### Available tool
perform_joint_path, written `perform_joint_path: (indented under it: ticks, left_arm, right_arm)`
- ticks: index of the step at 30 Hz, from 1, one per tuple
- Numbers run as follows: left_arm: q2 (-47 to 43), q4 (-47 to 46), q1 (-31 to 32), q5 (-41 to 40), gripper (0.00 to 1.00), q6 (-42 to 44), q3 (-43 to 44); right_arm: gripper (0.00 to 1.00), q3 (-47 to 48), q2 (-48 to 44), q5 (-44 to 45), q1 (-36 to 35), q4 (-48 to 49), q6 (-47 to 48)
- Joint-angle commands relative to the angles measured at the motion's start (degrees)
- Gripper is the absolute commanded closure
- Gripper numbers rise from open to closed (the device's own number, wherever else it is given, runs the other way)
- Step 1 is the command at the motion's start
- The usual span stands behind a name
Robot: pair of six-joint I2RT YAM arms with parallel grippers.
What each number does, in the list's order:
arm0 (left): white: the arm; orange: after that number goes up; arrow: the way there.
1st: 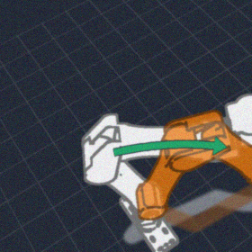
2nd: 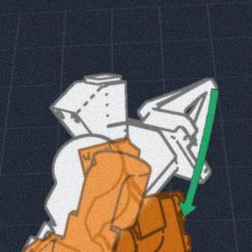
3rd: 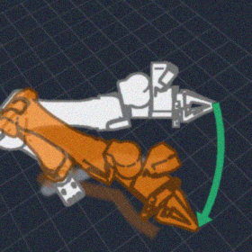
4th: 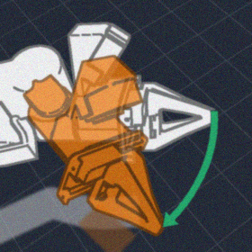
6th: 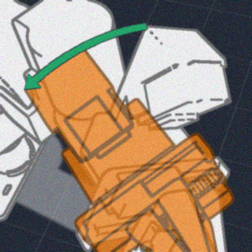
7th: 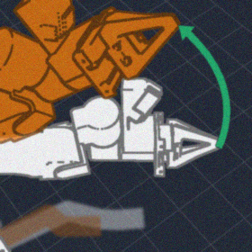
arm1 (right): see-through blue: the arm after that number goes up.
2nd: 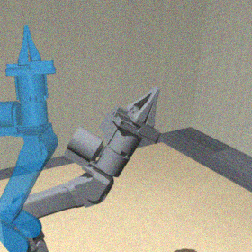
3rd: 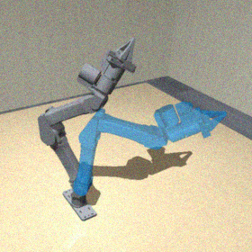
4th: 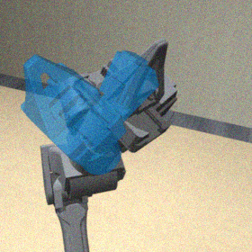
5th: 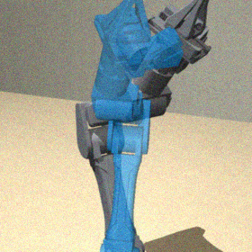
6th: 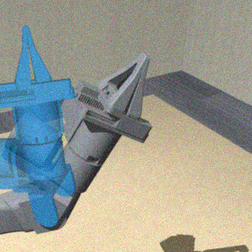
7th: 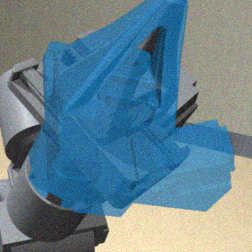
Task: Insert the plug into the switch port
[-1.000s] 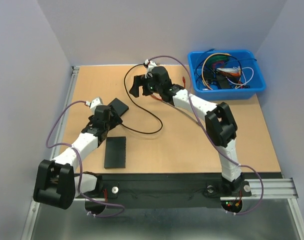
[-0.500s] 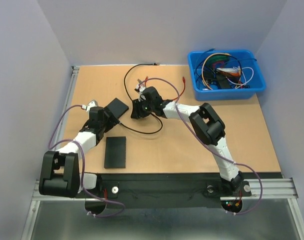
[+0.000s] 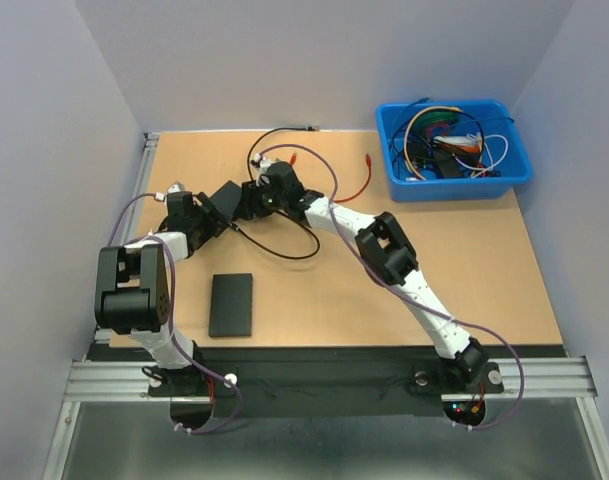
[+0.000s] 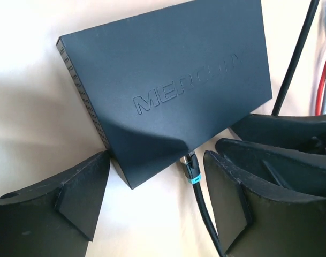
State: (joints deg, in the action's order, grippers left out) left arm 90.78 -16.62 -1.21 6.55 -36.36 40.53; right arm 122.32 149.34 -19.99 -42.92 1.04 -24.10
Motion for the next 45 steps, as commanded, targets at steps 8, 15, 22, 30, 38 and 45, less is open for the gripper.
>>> perform_joint_path:
  ticks: [8,15,22,30,38,45]
  left_arm:
    - [17.9,2.3,-8.8,7.5,0.2,0.9,21.0]
    - [13.7,5.2,-10.7,4.6,0.2,2.5,24.9]
    - [3.5,4.1,-10.7,4.4,0.2,1.7,18.3]
    - [-12.5,6.0,-7.1,1.9,0.2,3.0,7.1]
    - [-19.2,3.3,-2.7,-7.4,0.21,5.6,-2.5]
    - [-13.5,-1.8,-2.7,-6.8,0.23,6.7,-4.9]
  right_arm:
    - [0.1,20.3,16.4,5.0,3.2,21.0,-13.6]
    - [0.0,5.4,2.3,2.8,4.1,23.6,-7.4]
    - [0.0,-11.4,-15.2,13.4,4.2,22.9,1.0]
    - [0.11,-9.4,-15.2,26.9,8.5,9.9,7.0]
    - [0.17,-0.3,-5.7,24.7,11.8,4.6,14.1]
    - [0.17,3.4,-1.2,25.4,11.9,3.2,16.2]
